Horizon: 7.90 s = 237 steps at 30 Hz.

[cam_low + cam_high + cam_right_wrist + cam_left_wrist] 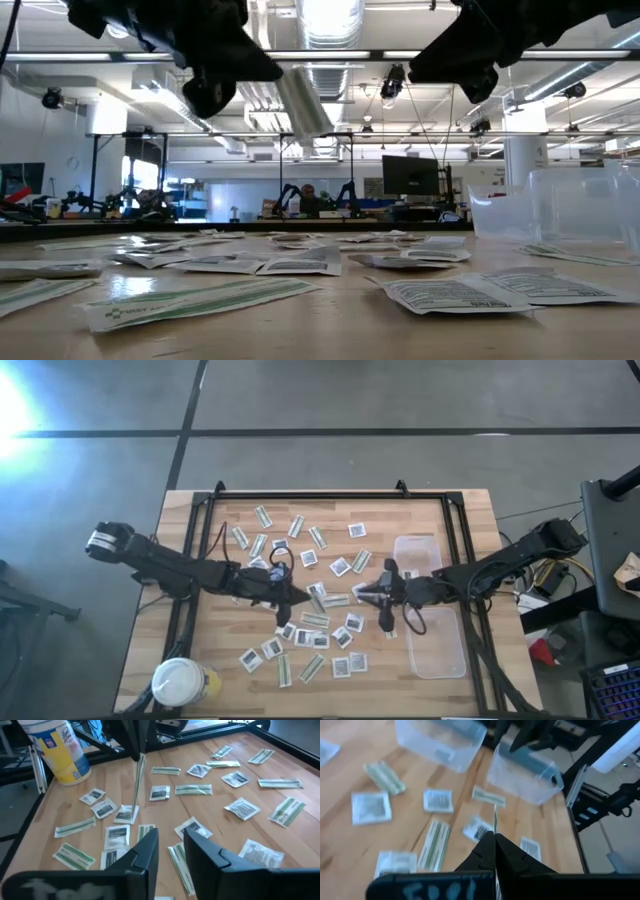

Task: Pick & Place First Aid Supplies
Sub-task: Put the bandage pack into the bottom bin, then put the towelette pack into the top bin

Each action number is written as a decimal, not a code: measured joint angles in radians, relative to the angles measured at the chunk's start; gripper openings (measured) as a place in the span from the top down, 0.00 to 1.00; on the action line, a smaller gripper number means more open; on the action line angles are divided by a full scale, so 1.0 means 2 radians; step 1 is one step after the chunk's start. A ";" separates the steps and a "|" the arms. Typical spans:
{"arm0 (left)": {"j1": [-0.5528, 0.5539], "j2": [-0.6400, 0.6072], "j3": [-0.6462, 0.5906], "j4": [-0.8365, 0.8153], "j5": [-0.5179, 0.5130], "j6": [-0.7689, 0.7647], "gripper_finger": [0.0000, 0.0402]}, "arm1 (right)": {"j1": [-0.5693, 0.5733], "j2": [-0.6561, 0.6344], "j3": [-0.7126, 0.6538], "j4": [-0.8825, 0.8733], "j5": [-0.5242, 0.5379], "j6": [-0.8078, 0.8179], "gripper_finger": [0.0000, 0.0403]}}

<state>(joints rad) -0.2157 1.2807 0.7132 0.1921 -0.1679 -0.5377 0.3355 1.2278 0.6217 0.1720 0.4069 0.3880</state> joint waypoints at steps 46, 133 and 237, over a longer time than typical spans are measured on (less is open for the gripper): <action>0.003 0.110 0.004 0.249 -0.007 0.174 1.00 | -0.001 0.093 0.082 0.010 -0.034 -0.074 0.84; 0.019 0.086 0.001 0.167 -0.060 0.204 0.66 | 0.167 0.040 0.088 -0.540 -0.256 0.502 0.98; 0.199 -0.100 0.137 -0.495 -0.072 0.001 0.52 | 0.108 0.018 0.176 -0.445 0.513 0.030 0.72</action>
<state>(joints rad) 0.1818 1.0798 0.9870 -0.7986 -0.3122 -0.5347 0.5510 1.2645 0.9745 -0.7182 1.4322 0.4487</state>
